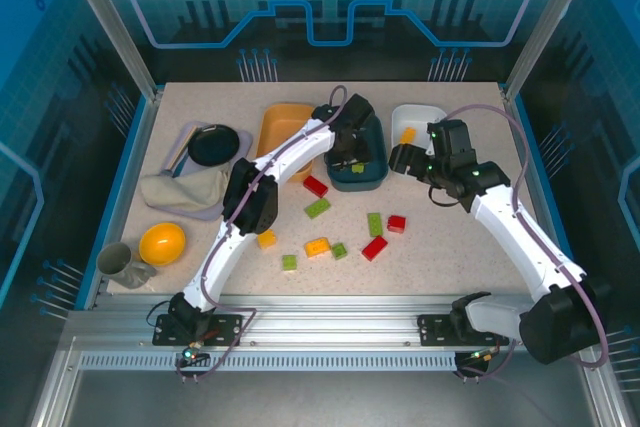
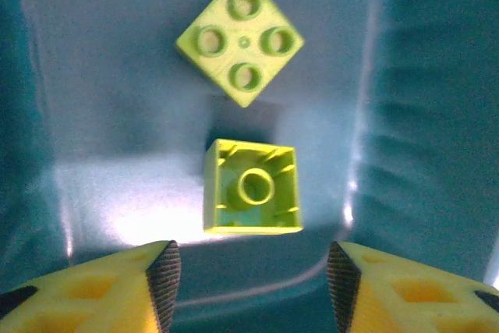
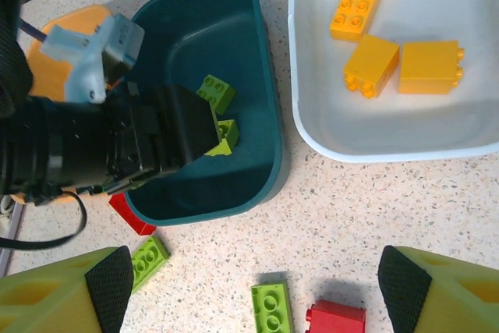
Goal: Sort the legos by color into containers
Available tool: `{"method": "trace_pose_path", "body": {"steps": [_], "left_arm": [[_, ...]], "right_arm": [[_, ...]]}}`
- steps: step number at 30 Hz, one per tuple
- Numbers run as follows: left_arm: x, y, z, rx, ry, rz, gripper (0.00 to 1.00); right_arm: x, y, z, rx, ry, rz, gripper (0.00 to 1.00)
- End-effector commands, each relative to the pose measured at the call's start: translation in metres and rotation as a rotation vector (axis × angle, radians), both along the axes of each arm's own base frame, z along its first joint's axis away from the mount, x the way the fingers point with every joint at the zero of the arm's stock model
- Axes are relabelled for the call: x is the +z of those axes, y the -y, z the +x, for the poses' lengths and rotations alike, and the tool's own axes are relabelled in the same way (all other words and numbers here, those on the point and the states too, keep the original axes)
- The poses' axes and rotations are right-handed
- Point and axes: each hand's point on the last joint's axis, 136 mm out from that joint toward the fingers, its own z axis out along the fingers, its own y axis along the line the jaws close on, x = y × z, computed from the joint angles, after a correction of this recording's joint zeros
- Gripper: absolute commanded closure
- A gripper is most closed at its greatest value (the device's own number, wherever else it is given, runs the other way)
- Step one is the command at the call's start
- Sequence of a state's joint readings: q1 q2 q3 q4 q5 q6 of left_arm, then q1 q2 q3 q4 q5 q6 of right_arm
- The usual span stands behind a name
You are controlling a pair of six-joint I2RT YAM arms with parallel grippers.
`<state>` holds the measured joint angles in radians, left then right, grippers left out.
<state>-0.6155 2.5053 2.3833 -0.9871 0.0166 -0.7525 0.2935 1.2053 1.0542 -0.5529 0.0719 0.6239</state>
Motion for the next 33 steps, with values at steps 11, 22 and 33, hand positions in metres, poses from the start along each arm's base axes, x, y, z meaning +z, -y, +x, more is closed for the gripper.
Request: {"method": "trace_pose_path", "body": {"steps": [11, 22, 33], "left_arm": [[0.145, -0.007, -0.013, 0.025, 0.199, -0.162, 0.30], [0.144, -0.035, -0.093, -0.031, 0.140, -0.173, 0.27], [0.074, 0.043, -0.148, -0.356, 0.063, -0.120, 0.28]], "right_arm": [[0.006, 0.017, -0.032, 0.056, -0.041, -0.131, 0.18], [-0.005, 0.009, -0.069, 0.174, -0.144, -0.233, 0.19], [-0.006, 0.012, -0.104, 0.190, -0.174, -0.204, 0.21]]}}
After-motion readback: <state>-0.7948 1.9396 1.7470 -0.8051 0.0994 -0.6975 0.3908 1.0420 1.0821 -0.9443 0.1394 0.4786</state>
